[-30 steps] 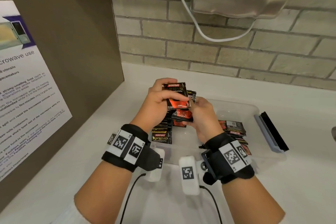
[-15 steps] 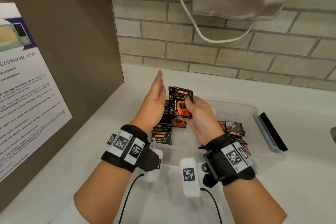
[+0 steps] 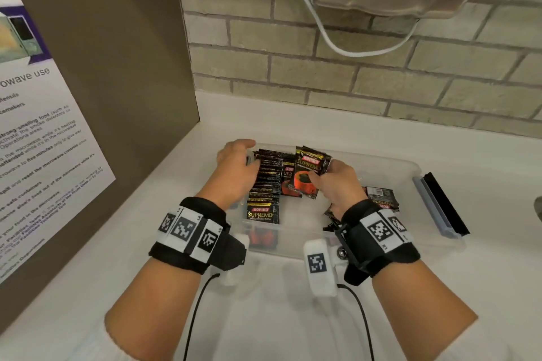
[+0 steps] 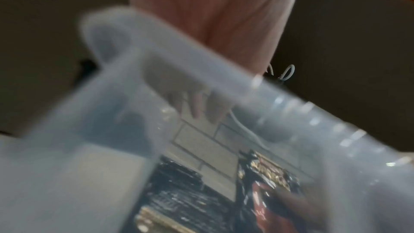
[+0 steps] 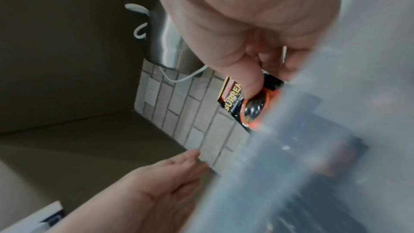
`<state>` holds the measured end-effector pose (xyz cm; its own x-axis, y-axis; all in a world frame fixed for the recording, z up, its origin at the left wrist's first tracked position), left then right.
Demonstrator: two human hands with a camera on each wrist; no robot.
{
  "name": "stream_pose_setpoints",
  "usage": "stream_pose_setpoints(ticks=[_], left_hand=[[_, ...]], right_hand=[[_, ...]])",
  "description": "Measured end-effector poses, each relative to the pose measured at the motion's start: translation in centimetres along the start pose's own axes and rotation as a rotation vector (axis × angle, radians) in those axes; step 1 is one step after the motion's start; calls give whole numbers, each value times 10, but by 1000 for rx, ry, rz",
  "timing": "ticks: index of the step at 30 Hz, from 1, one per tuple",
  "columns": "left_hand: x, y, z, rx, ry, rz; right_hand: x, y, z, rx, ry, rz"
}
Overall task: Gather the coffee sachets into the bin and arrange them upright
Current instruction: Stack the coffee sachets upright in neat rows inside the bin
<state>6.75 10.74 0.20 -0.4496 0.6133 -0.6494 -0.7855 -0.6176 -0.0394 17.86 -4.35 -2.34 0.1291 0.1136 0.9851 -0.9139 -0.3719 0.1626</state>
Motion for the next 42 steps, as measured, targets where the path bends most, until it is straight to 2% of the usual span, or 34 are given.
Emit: stream_pose_setpoints(ticks=[2,3,6,9,15,19,24,26,27,28,29,31,32,33,34,35,36,37,38,42], left_hand=[[13,0,-1,45,-116,89],[16,2,-4,95,-92,118],[16,6,-6,158,-53,95],[17,3,-4,162,-91,69],[14,4,-4,188,-107,51],[15,5,-4,193,-120,57],[16,5,-6,202,-113,61],[16,5,-6,205,-108,62],[16,5,-6,205,-109,63],[16,5,-6,205,-111,65],[16,5,-6,203,-112,67],[16,5,-5,202,-110,69],[16,5,-6,203,-110,71],[17,5,-6,202,-112,72],[17,5,-6,202,-116,72],[17,5,-6,200,-121,71],[17,5,-7,198,-123,69],[17,4,-7,197,-122,70],[17,4,-7,197,-119,71],[16,5,-6,196,-107,69]], right_hand=[[-14,-9,2,-19,111,-70],[-19,-12,1,-8,147,-101],[-25,-17,-5,62,253,-167],[-24,-16,-9,47,321,-169],[-29,-18,-23,47,254,-218],[-25,-13,-25,15,236,-197],[-16,1,-33,101,217,-227],[-9,3,-30,60,329,-239],[-8,9,-32,127,596,-159],[-6,13,-34,132,790,-125],[-8,11,-34,153,844,-109],[-5,10,-38,170,842,-85],[-3,12,-37,140,774,-153],[-2,10,-41,207,758,-140],[-1,13,-36,148,702,-203],[-1,16,-38,228,817,-161],[2,22,-38,204,816,-149],[1,19,-33,163,717,-236],[1,18,-34,166,659,-240],[-3,7,-30,222,850,-169]])
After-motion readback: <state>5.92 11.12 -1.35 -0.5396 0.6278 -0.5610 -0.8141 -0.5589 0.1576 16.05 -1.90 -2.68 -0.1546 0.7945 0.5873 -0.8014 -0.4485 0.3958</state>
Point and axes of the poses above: each hand's wrist, its own y-axis away from the middle knuckle, its own z-axis out of the back of the hand, x = y × z, the point moved 6 cm from there along -y, towards the middle knuckle, and after that the axes turned 11 degrees about -y, right-handed, at the moved point
